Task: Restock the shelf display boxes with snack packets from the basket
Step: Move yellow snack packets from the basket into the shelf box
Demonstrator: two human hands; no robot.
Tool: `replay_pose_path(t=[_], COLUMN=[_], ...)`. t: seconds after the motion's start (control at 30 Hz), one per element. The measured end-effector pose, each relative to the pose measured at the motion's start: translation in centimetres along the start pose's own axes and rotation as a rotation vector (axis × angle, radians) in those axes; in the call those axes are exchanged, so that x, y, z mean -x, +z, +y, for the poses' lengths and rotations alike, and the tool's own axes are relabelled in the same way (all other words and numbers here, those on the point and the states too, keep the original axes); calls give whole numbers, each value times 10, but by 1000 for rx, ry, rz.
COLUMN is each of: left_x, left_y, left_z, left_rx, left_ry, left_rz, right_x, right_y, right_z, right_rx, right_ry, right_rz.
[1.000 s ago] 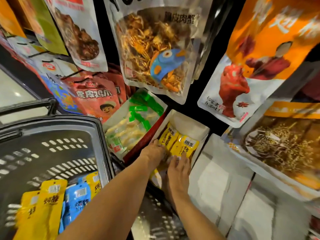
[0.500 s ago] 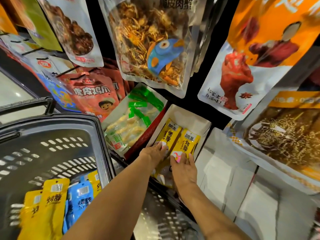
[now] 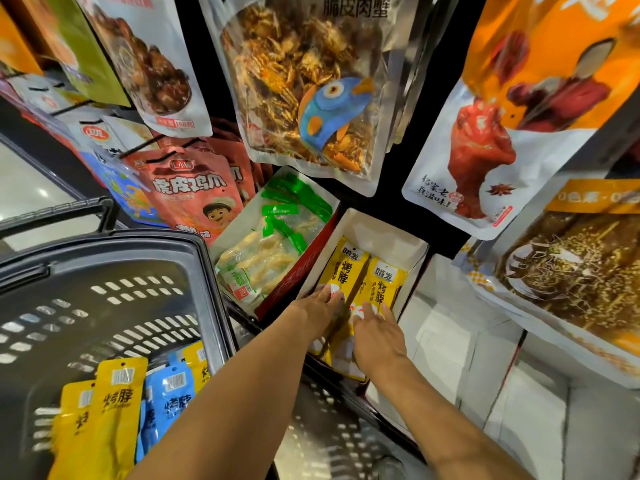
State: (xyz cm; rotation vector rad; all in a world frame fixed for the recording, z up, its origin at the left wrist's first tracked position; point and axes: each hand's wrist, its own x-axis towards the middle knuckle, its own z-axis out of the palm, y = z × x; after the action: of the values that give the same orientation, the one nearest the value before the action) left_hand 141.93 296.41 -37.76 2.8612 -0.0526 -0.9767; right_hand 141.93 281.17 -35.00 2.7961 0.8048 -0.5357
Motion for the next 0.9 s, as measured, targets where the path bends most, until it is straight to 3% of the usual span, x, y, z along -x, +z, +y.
replay_pose_path(t=[0.23,0.37,0.47,0.57,0.73,0.9], left_x=[16,50,88,133,233,343], left_y=[-14,-42,-70,-96,-114,-85], left_z=[11,19,15,10,-23,-82], left_rx=[-74,2,-48,17,-64,-27], left_ry=[16,-18,-49,-160,-309,-493], left_rz=[33,176,322,496,744,687], right_x=[10,23,41,64,112,154], right_y=[-2,-18,-45,-81,-139,-171], right_z=[-5,-4,-7,-13,-34,-112], right_rx=[172,-203,-533,-797,-653,-438], right_ry=[-34,42,200,295,155,-238], right_rz=[-24,53,129,110,286,627])
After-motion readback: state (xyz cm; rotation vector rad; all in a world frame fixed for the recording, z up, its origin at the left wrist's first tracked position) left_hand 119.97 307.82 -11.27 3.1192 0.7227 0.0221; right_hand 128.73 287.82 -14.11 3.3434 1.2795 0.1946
